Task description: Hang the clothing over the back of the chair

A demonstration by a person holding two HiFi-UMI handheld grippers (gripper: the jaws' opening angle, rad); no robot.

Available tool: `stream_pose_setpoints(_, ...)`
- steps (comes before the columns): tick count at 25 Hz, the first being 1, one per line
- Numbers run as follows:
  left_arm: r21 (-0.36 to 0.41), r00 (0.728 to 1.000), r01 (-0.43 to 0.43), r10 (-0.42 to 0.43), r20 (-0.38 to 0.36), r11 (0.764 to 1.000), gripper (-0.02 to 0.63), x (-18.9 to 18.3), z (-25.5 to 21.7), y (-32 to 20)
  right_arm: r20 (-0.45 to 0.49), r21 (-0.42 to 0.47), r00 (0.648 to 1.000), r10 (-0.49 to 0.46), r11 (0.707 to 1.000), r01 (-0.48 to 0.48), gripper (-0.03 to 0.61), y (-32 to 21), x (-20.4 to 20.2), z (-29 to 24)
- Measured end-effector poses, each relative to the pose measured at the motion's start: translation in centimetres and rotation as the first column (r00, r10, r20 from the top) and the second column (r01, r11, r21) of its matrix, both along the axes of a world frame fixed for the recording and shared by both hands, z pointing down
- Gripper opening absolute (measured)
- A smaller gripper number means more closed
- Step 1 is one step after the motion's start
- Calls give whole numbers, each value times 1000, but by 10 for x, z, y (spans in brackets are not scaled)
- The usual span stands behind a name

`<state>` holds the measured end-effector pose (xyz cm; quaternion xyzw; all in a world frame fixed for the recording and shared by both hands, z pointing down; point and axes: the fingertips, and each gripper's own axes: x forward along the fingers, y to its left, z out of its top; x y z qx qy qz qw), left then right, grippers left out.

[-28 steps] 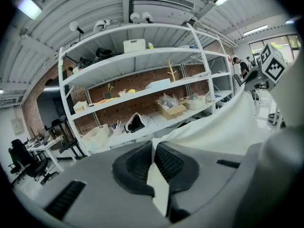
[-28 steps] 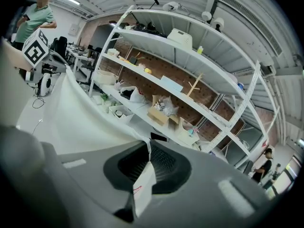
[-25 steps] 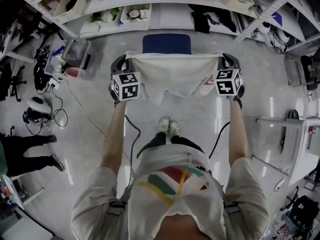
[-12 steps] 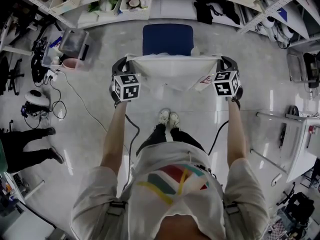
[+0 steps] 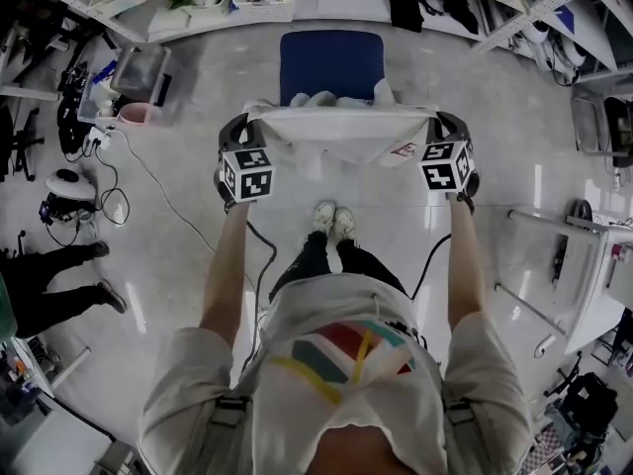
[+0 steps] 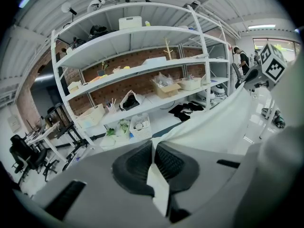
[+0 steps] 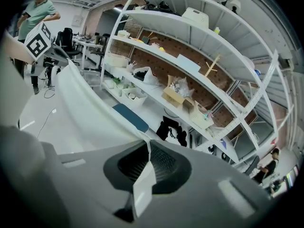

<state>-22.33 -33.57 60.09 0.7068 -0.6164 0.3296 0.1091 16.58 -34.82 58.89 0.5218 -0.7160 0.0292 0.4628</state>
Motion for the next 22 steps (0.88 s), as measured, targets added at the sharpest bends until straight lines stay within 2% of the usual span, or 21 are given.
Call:
stream_pose_setpoints(7,-23,1000,-8,8,6,1000,15,-5,9,17,16,-11,1000,-6,1000,6,10,6,-5,6)
stream_pose_setpoints(14,3,1000,-5,5,-16,1000,15,-7,-3,32,28,-8,999,-29,1000,30,9,19,-5,-2)
stream_pose_setpoints(22,-61,1000,-4,3,-13,998,17,-4,19,31,32,-40,999,-14,999,15,9,20,-5,21)
